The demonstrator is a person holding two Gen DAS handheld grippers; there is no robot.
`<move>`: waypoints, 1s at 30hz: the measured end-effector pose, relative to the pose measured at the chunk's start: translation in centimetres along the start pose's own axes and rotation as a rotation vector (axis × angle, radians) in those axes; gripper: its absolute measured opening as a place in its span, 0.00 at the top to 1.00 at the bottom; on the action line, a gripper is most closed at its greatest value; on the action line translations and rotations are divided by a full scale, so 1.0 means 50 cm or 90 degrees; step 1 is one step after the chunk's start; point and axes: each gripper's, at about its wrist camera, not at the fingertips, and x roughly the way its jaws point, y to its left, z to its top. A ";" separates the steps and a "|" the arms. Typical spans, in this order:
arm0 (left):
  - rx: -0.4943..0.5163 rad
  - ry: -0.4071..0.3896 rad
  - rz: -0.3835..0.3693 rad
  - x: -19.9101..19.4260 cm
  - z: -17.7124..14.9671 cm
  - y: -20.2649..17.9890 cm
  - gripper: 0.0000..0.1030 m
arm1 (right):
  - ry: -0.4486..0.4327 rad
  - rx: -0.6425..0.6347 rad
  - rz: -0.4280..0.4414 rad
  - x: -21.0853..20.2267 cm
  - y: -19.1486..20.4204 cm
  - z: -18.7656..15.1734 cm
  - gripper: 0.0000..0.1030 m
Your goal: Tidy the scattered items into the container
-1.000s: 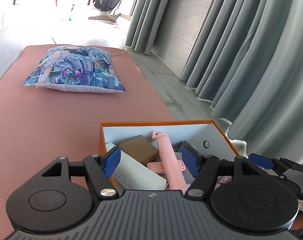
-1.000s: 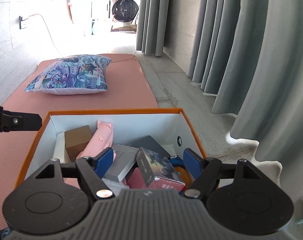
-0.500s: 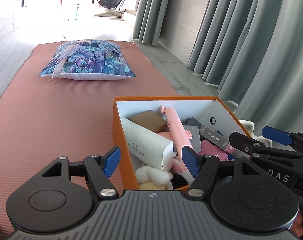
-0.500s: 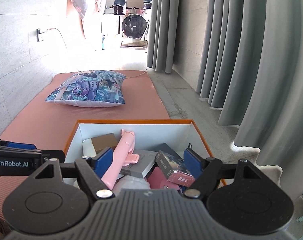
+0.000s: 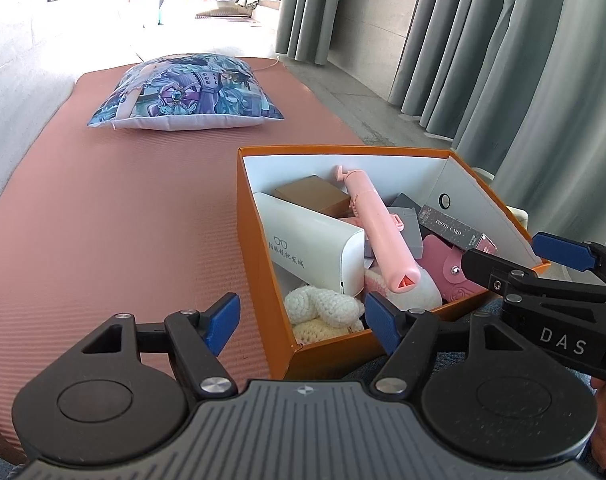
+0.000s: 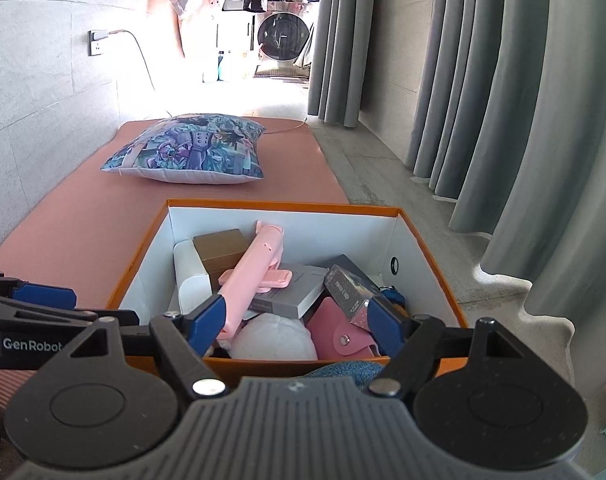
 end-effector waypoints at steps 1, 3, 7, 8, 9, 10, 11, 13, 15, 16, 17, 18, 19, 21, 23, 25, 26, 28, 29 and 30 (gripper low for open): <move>0.001 0.003 0.001 0.003 -0.002 -0.001 0.21 | 0.006 -0.002 0.002 0.004 0.001 -0.001 0.23; 0.000 0.010 0.006 0.009 -0.006 -0.003 0.21 | 0.019 -0.005 0.004 0.013 0.003 -0.004 0.23; -0.013 0.012 0.005 0.019 -0.012 0.004 0.18 | 0.039 0.002 0.013 0.028 0.000 -0.006 0.23; -0.013 0.010 0.007 0.020 -0.012 0.004 0.16 | 0.043 0.005 0.014 0.031 -0.002 -0.006 0.23; -0.013 0.009 0.008 0.020 -0.012 0.005 0.16 | 0.048 0.008 0.016 0.033 -0.003 -0.006 0.23; -0.014 0.009 0.008 0.021 -0.012 0.005 0.16 | 0.053 0.009 0.017 0.036 -0.003 -0.006 0.23; -0.016 0.009 0.010 0.022 -0.012 0.004 0.16 | 0.057 0.010 0.017 0.039 -0.003 -0.006 0.23; -0.015 0.007 0.015 0.022 -0.013 0.004 0.16 | 0.065 0.011 0.019 0.043 -0.003 -0.006 0.23; -0.015 0.007 0.018 0.022 -0.013 0.003 0.16 | 0.072 0.012 0.021 0.046 -0.003 -0.006 0.23; -0.016 0.007 0.019 0.023 -0.013 0.004 0.16 | 0.076 0.012 0.021 0.048 -0.002 -0.006 0.23; -0.018 0.007 0.019 0.024 -0.012 0.005 0.16 | 0.079 0.012 0.021 0.049 -0.002 -0.005 0.23; -0.020 0.008 0.019 0.024 -0.013 0.006 0.16 | 0.080 0.012 0.022 0.050 -0.002 -0.005 0.23; -0.021 0.009 0.018 0.024 -0.012 0.006 0.16 | 0.082 0.012 0.021 0.051 -0.002 -0.005 0.23; -0.023 0.010 0.018 0.025 -0.012 0.006 0.16 | 0.085 0.012 0.021 0.052 -0.002 -0.005 0.23; -0.025 0.011 0.017 0.025 -0.012 0.007 0.16 | 0.086 0.012 0.019 0.053 -0.002 -0.006 0.23; -0.028 0.011 0.015 0.025 -0.012 0.007 0.16 | 0.088 0.010 0.017 0.054 -0.001 -0.006 0.23; -0.029 0.011 0.014 0.026 -0.012 0.008 0.16 | 0.089 0.009 0.016 0.054 0.000 -0.005 0.23; -0.032 0.013 0.013 0.026 -0.013 0.009 0.16 | 0.091 0.008 0.015 0.056 0.000 -0.004 0.23; -0.033 0.013 0.012 0.027 -0.012 0.009 0.16 | 0.091 0.007 0.014 0.057 0.000 -0.004 0.23; -0.033 0.013 0.012 0.027 -0.012 0.009 0.16 | 0.091 0.007 0.014 0.057 0.001 -0.004 0.23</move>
